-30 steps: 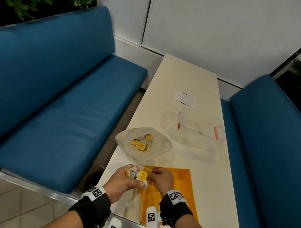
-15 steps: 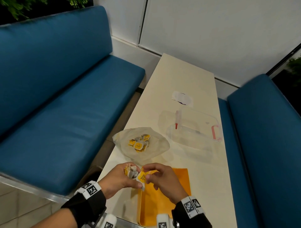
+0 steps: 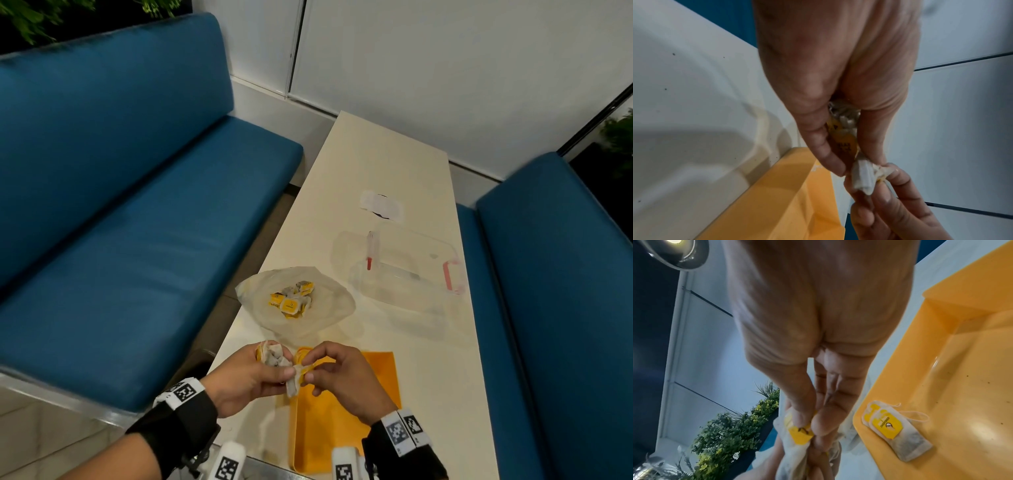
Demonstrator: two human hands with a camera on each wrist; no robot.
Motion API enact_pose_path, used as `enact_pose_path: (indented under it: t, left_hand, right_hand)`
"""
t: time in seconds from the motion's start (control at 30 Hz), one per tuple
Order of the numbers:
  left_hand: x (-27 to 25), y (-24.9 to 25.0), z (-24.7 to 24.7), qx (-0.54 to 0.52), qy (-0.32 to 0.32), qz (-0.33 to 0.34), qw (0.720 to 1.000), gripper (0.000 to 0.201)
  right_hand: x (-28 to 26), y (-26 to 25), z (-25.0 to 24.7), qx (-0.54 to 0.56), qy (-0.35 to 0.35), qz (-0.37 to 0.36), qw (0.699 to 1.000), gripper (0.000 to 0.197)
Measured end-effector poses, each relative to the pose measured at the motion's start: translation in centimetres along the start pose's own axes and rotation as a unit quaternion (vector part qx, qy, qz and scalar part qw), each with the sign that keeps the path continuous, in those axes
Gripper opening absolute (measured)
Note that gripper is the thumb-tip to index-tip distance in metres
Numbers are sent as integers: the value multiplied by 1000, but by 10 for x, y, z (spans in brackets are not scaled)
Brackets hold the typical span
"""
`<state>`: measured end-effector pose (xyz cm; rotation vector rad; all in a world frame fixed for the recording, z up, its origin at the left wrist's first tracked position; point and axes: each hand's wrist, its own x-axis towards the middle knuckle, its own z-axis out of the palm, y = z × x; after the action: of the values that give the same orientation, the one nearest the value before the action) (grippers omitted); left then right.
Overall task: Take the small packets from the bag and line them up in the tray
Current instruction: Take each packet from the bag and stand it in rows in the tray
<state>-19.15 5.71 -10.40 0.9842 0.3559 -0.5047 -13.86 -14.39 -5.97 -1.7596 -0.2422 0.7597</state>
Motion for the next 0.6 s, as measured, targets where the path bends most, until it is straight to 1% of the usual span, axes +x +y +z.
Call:
enact_pose_path:
  t: [0.1,0.23,0.3,0.37,0.43,0.53,0.6]
  left_hand:
    - [0,1,2,-41,17,-9,999,20]
    - [-1,1,2,-72,33,-14,997,21]
    - [-2,2,3,-78,35,-15,996,18]
    - [-2,2,5,-81,34,-17,996,14]
    - [-3,3,5,-92,36,-21,995,13]
    - [-4,2,4,-102,38,-24,994,17]
    - [-4,0,3,-93,35,-24,995,17]
  right_hand:
    - [1,2,1,13,2,-9,1000,14]
    - [1,3,-1,21,10,-26,999,17]
    - [1,5,-2,-10,15,-55,998,21]
    - [0,4,-3,-56,18,-91,994,20]
    - [-1,2,-5,-83,17,-109,990,19]
    - [-2,-4,-6,-70,8,-123,990,20]
    - [-3,-8,-5,-54,6,-126,991,18]
